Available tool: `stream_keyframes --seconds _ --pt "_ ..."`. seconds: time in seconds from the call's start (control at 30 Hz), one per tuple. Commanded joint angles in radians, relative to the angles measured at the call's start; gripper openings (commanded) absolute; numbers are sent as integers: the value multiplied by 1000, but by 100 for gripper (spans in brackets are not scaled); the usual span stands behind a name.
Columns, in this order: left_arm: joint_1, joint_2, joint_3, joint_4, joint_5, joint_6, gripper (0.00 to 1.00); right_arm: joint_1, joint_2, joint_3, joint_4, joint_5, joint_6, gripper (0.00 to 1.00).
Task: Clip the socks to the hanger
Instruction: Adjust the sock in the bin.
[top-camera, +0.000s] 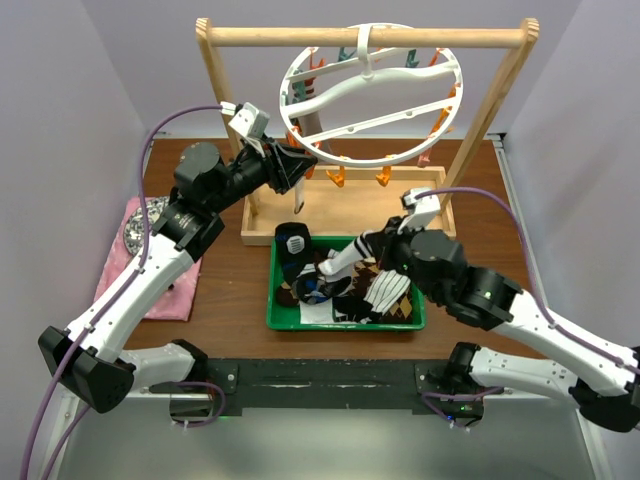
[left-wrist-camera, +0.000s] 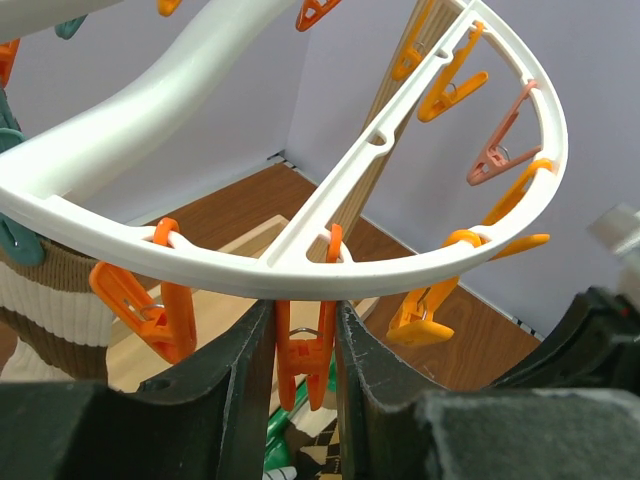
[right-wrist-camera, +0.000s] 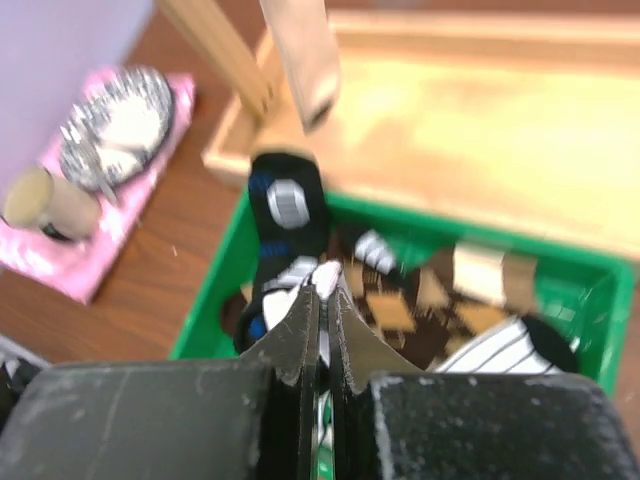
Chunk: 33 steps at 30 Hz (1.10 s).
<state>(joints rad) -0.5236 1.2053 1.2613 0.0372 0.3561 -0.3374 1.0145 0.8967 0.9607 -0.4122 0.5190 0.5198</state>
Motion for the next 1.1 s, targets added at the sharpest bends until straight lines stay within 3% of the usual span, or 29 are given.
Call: stream_keyframes --seconds 0.0,0.23,0.3,0.7,1.07 --pt "7 -29 4 12 17 3 0 1 -22 84 -28 39 -148 0" --pt "7 -29 10 6 17 -2 0 3 -15 105 2 -2 -198 0" --pt "7 -29 10 4 17 -2 0 2 -2 99 36 -83 -214 0" --pt "8 -27 13 10 18 -8 0 42 413 116 266 -425 -259 0" --pt "13 -29 9 18 18 -15 0 91 763 361 371 -570 -280 0"
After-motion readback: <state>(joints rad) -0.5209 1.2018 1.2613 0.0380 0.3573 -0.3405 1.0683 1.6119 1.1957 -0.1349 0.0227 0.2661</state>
